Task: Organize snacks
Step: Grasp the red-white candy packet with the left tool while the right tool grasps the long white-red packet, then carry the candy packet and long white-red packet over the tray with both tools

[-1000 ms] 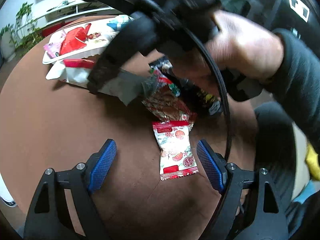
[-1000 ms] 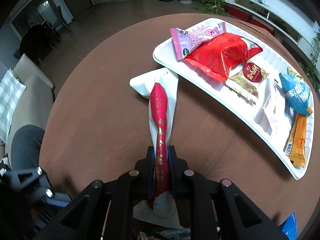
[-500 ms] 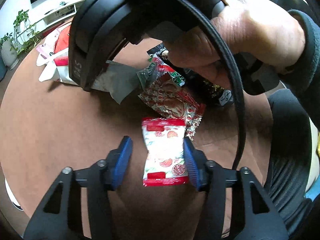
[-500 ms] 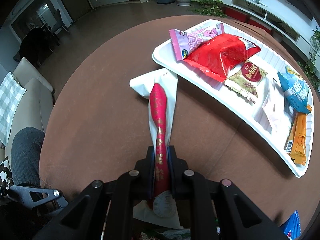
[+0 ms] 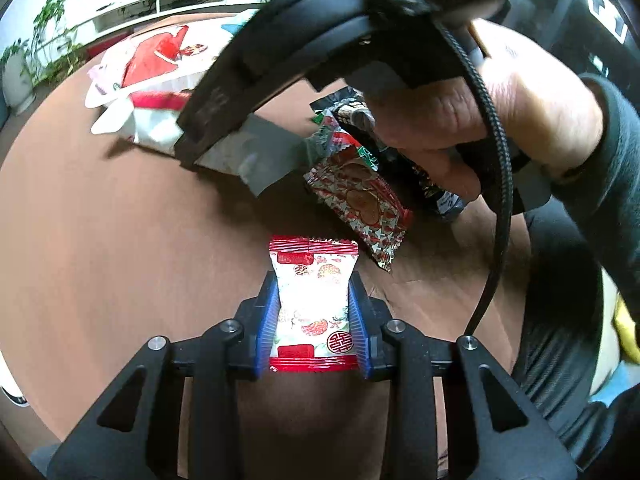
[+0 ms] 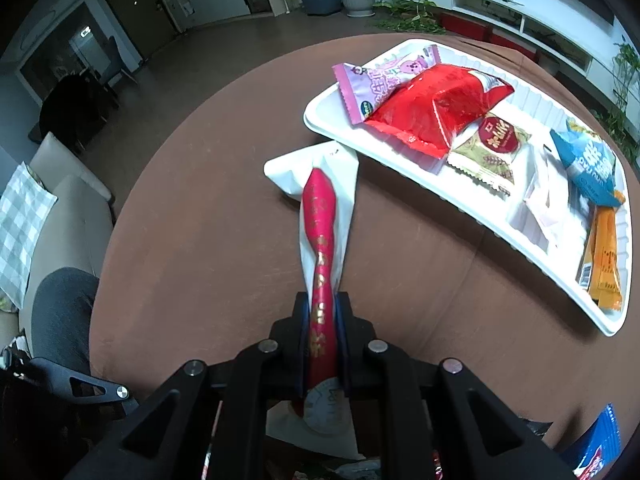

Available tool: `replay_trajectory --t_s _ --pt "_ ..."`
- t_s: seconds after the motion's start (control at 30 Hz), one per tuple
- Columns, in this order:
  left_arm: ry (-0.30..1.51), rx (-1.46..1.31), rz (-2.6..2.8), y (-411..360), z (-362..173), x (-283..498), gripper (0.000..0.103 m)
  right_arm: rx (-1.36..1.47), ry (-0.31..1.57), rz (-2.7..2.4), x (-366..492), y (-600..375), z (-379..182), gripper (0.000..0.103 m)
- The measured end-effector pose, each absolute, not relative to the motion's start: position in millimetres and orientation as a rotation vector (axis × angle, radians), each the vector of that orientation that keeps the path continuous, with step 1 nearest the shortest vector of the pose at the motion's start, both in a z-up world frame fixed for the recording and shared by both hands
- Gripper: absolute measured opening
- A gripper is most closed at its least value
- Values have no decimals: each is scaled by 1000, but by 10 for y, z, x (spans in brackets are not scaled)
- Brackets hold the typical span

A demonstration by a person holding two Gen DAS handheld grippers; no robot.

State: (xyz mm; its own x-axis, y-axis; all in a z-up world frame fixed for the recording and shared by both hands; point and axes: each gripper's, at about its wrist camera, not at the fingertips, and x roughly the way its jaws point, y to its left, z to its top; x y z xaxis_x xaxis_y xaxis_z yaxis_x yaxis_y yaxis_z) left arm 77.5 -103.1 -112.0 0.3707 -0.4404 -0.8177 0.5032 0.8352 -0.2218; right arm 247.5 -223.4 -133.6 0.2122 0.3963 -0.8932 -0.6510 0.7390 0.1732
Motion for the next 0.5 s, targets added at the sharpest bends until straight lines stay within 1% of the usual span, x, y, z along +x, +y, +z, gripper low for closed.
replay_trajectory --t_s 0.37,0.5 --pt "1006 -79 -623 -689 -1121 820 29 -151 1113 765 2422 -2342 -1161 12" --pt "997 -94 -615 -548 -1103 867 29 -166 1106 757 2395 -2315 -1157 12"
